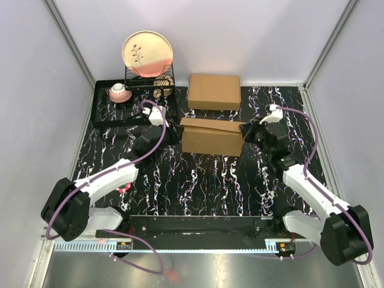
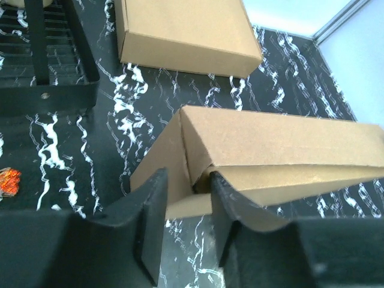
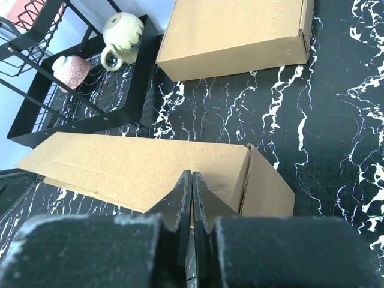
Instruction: Fold the paper box
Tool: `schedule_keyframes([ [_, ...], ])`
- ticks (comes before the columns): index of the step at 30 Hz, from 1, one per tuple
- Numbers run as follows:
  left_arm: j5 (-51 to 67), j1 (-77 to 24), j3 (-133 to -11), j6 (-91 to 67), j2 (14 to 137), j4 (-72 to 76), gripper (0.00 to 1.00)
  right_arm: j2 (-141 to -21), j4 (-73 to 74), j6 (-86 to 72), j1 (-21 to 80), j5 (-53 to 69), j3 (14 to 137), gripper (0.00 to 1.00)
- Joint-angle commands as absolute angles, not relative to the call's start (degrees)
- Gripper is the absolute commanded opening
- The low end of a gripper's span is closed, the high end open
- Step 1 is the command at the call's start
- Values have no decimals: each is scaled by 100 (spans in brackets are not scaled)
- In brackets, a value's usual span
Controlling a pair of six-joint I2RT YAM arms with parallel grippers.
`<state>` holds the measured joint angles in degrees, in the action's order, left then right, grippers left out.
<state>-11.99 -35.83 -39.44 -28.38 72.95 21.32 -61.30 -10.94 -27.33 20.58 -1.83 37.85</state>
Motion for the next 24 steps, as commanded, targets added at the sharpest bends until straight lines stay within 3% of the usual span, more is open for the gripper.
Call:
schedule_keyframes([
  [1,-1177,-3700,-3928,-2760,7155,572,41,-6319,-808,-2751,2065,-193,3419,6],
  [2,-1204,-3700,-3946,-2742,7093,502,46,-6337,-826,-2768,2057,-193,3410,6],
  [15,-1530,-3384,-4210,-2838,5810,297,62,-6451,-826,-2751,2057,-281,3331,5],
  [21,-1275,-3129,-4105,-3155,5695,1043,61,-6381,-809,-2733,2065,-290,3305,5],
  [24,-1046,-3094,-4043,-3182,5844,1571,48,-6328,-774,-2733,2057,-299,3296,5],
])
